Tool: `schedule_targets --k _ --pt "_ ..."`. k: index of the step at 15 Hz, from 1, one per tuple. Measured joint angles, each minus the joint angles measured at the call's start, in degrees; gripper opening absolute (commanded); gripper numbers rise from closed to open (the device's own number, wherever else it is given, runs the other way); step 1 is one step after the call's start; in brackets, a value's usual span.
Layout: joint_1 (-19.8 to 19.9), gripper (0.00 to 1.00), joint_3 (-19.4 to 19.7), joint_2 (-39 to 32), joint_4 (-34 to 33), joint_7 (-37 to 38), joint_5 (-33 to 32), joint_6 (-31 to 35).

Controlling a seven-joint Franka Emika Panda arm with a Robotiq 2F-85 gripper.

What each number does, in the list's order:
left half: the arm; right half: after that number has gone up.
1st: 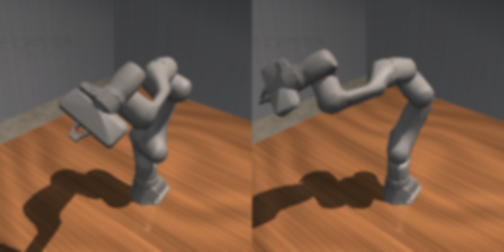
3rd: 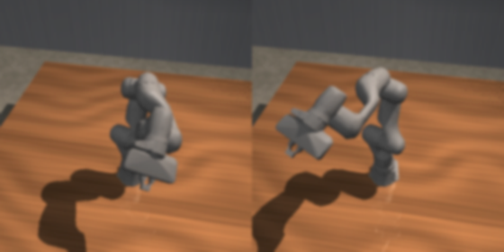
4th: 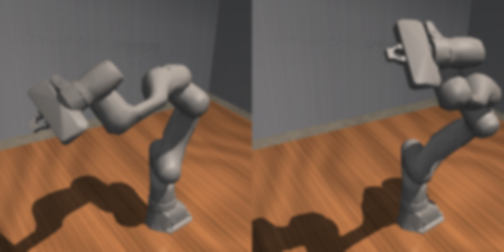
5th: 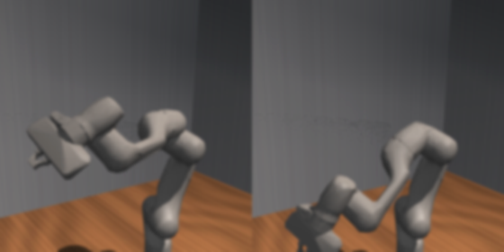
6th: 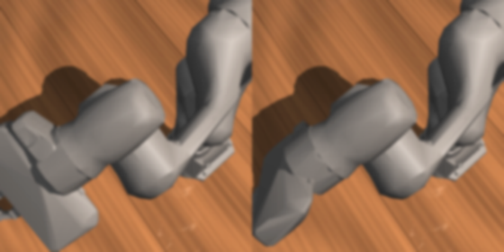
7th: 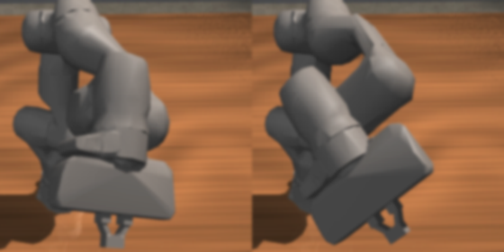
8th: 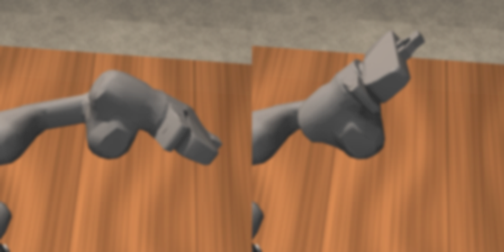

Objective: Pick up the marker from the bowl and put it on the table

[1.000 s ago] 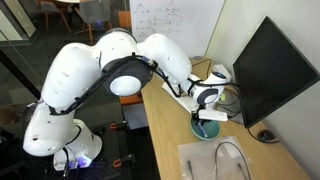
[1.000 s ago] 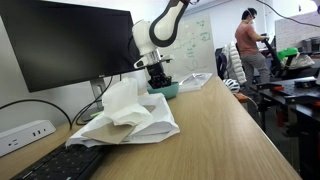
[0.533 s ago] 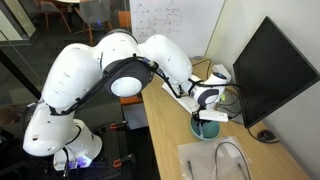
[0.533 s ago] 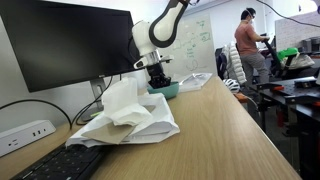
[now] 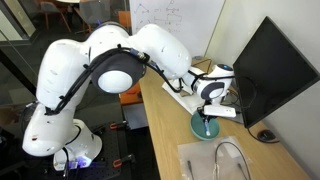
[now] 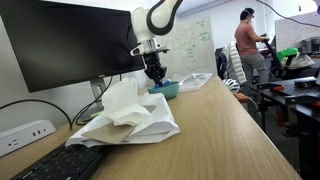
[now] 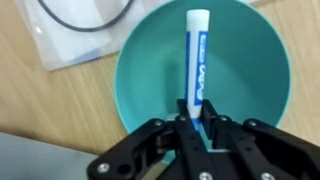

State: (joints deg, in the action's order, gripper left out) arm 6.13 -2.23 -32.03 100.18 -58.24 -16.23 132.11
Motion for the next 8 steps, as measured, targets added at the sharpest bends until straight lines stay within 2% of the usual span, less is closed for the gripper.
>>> schedule_targets --k 4,8 --pt "-0.1 0.05 -1.5 6.9 4.6 0.2 3.3 -0.6" --pt "-1.0 0.05 -4.7 15.3 15.0 0.3 9.4 -0.8"
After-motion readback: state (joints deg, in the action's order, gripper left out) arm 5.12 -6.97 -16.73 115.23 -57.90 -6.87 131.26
